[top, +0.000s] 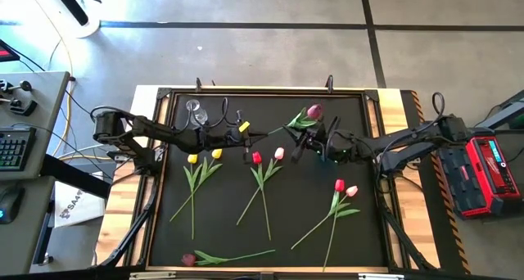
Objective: Sort flowers into vase by color
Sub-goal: Put the top dark red flower into the blue vase
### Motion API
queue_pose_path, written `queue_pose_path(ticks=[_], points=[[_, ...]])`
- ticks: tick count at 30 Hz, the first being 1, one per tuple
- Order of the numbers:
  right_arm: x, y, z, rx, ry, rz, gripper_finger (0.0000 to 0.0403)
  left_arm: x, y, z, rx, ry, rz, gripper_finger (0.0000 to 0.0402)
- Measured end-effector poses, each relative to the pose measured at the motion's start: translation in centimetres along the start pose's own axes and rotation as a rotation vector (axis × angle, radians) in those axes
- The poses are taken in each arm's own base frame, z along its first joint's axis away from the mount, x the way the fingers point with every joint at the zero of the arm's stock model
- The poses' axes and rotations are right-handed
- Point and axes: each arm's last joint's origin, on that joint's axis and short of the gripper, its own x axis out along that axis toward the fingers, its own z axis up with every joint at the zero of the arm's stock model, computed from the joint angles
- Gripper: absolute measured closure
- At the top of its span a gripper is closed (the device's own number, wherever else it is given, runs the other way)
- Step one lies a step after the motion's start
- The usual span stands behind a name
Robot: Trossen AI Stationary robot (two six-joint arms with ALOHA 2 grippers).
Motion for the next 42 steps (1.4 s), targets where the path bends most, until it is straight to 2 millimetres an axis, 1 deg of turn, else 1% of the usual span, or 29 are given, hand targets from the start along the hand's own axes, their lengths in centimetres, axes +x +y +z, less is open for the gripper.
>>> queue_pose_path(ticks=[3, 8, 10, 13, 17, 19, 21, 24, 26, 30, 31, 33, 36, 40, 42], points=[[0.2, -0.4, 0.0, -0.002, 0.002, -0.018, 0.0399, 0.1, 0.4, -0.5, -0.003, 0.036, 0.010, 0.0383], [0.5, -0.9, -0.3, -0.021, 0.031, -0.041, 0.0399, 1.0, 1.5, -2.5, -0.058, 0.099, 0.015, 0.0354], [0.6, -1.2, -0.3, -0.017, 0.028, -0.086, 0.0401, 1.4, 1.9, -3.6, -0.075, 0.133, 0.017, 0.0345], [0.8, -1.9, -0.2, 0.011, 0.017, -0.204, 0.0401, 1.8, 2.6, -4.8, -0.070, 0.173, 0.037, 0.0337], [1.0, -2.6, -0.2, 0.004, 0.014, -0.267, 0.0402, 1.9, 3.5, -5.4, -0.039, 0.192, 0.062, 0.0335], [1.3, -3.1, -0.1, -0.020, 0.012, -0.283, 0.0402, 1.9, 4.0, -5.3, -0.044, 0.178, 0.068, 0.0335], [1.6, -3.8, 0.2, -0.030, -0.006, -0.300, 0.0402, 1.8, 4.4, -5.2, -0.062, 0.158, 0.038, 0.0334], [2.0, -4.5, 0.4, -0.053, -0.021, -0.272, 0.0402, 1.7, 4.8, -5.3, -0.048, 0.153, -0.043, 0.0334], [2.3, -4.8, 0.4, -0.075, -0.014, -0.219, 0.0402, 1.7, 4.8, -5.6, -0.036, 0.176, -0.059, 0.0334], [2.8, -5.2, -0.3, -0.124, 0.052, 0.031, 0.0402, 1.5, 5.4, -6.1, -0.009, 0.234, -0.010, 0.0334], [2.9, -5.3, -0.4, -0.118, 0.063, 0.062, 0.0402, 1.5, 5.6, -6.3, -0.006, 0.243, 0.007, 0.0334], [3.0, -5.7, -0.5, -0.098, 0.074, 0.054, 0.0402, 1.4, 6.2, -6.4, -0.021, 0.248, 0.038, 0.0334], [3.2, -6.5, -0.5, -0.086, 0.082, -0.052, 0.0402, 1.3, 6.9, -6.7, -0.076, 0.263, 0.052, 0.0334], [3.7, -7.2, 0.1, -0.086, 0.137, -0.094, 0.0402, 1.1, 7.5, -6.9, -0.123, 0.270, 0.026, 0.0332], [4.0, -7.5, 0.5, -0.094, 0.179, -0.104, 0.0402, 1.1, 7.6, -7.0, -0.131, 0.268, 0.027, 0.0324]])
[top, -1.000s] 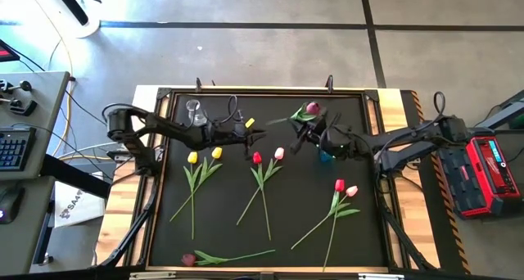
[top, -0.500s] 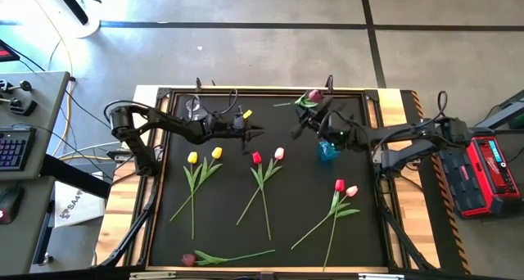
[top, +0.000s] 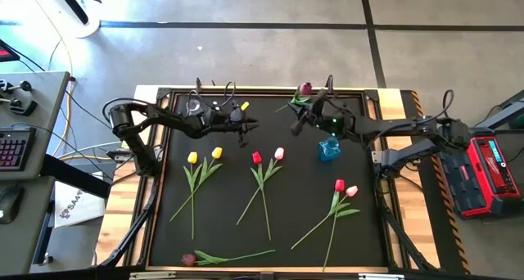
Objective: Sort flowers into vase by color
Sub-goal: Put the top dark red flower into the blue vase
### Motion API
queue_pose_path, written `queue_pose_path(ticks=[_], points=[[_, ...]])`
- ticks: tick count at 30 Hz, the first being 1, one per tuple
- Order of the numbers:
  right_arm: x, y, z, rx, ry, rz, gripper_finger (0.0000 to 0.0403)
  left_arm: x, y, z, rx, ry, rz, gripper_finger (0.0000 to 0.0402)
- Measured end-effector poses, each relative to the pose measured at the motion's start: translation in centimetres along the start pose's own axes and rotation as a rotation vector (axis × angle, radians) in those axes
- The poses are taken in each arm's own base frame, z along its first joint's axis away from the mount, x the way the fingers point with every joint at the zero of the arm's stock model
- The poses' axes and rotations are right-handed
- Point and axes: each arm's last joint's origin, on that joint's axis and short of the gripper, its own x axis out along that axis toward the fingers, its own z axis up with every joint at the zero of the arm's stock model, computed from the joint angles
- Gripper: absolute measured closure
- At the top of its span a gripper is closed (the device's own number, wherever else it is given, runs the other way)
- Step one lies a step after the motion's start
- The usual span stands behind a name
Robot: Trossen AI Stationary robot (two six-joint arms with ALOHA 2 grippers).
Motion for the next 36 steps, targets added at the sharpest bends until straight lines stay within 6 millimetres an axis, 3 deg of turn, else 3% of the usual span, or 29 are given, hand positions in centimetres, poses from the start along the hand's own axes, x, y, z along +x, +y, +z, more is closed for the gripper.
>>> queue_pose_path(ticks=[10, 15, 19, 23, 26, 29, 36], points=[[0.3, -2.0, 1.6, 0.094, 0.252, -0.087, 0.0402, 0.0, 0.0, 0.0, -0.051, -0.003, 0.002, 0.0213], [0.7, -4.5, 2.0, 0.130, 0.295, -0.157, 0.0402, 0.1, -0.7, 0.3, -0.075, -0.015, -0.022, 0.0209], [1.5, -6.7, 2.2, 0.059, 0.281, -0.139, 0.0402, 0.4, -1.8, 1.2, -0.092, -0.037, -0.059, 0.0215], [2.6, -8.4, 1.5, 0.045, 0.297, -0.068, 0.0402, 0.0, -4.0, -1.1, -0.083, 0.149, -0.115, 0.0217], [3.5, -8.3, -0.3, 0.055, 0.350, -0.023, 0.0402, -0.5, -5.5, -3.1, -0.087, 0.251, -0.058, 0.0217], [4.4, -7.7, -1.4, 0.044, 0.373, -0.007, 0.0402, -0.6, -6.2, -3.1, -0.154, 0.242, 0.059, 0.0218], [3.7, -5.4, 0.2, 0.064, 0.378, 0.152, 0.0402, -0.6, -7.8, -1.8, -0.177, 0.197, 0.018, 0.0218]])
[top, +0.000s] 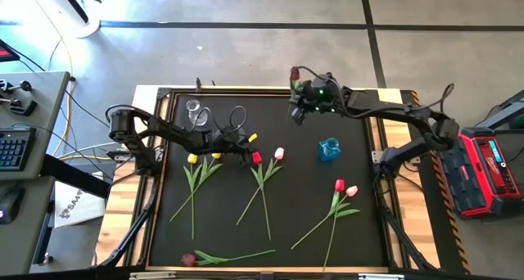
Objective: Sort flowers into vase by color
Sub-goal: Put the top dark red flower into the blue vase
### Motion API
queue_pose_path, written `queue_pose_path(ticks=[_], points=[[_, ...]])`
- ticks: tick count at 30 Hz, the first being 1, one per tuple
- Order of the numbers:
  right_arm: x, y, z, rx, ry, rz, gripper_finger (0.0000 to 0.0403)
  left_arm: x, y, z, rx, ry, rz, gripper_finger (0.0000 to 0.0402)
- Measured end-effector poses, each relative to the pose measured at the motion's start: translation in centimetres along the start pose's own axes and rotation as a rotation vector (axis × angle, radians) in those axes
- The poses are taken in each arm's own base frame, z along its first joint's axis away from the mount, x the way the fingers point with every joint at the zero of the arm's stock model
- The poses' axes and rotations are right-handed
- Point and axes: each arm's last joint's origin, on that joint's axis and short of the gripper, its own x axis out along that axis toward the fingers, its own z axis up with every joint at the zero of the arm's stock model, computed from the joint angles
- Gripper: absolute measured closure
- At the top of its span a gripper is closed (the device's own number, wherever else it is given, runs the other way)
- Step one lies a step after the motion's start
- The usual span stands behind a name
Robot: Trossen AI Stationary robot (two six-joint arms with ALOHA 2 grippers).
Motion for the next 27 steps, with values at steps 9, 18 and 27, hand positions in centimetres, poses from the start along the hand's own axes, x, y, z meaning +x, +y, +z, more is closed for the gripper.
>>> queue_pose_path(ticks=[9, 18, 27], points=[[-7.0, 2.8, 1.6, -0.062, 0.083, -0.134, 0.0402, -0.4, -1.0, 1.0, 0.058, -0.053, 0.008, 0.0218], [-14.6, 2.4, 0.4, 0.016, 0.055, -0.213, 0.0402, -1.0, -0.3, 3.3, 0.046, -0.263, 0.072, 0.0218], [-19.3, 1.6, -1.1, 0.114, 0.025, -0.199, 0.0402, -1.2, -0.4, 4.0, 0.038, -0.342, 0.062, 0.0218]])
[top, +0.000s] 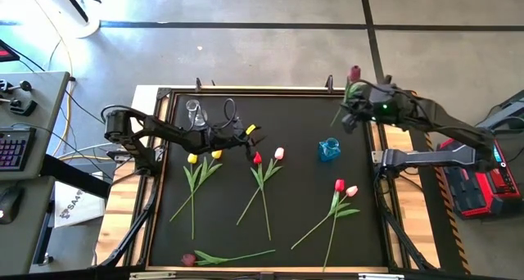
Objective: Sort flowers into vase by color
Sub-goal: Put the top dark red flower into the blue vase
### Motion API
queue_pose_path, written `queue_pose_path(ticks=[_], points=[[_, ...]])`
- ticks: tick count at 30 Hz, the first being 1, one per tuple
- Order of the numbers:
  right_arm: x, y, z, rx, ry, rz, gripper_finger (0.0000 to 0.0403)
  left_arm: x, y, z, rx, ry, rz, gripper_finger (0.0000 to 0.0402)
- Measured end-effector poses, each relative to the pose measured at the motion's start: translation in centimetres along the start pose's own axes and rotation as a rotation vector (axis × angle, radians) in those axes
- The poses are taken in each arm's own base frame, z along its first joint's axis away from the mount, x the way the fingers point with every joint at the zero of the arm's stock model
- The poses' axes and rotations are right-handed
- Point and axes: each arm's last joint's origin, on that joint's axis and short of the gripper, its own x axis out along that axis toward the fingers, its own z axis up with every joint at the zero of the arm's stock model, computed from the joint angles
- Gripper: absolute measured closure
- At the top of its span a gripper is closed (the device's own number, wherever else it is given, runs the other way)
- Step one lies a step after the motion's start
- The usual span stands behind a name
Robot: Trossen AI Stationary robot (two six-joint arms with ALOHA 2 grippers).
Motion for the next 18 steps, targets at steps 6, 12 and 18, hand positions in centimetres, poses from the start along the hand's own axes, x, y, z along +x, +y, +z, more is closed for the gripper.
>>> queue_pose_path(ticks=[6, 12, 18], points=[[-0.7, 0.1, -0.5, 0.015, 0.011, 0.013, 0.0402, 0.0, 0.1, 0.1, 0.003, -0.011, 0.003, 0.0218], [-1.3, 0.3, -0.4, 0.017, -0.034, 0.048, 0.0402, 0.0, 0.1, 0.1, 0.003, -0.011, 0.003, 0.0218], [-3.1, -0.1, 0.6, 0.022, -0.064, 0.069, 0.0402, 0.0, 0.1, 0.1, 0.013, -0.005, 0.004, 0.0218]])
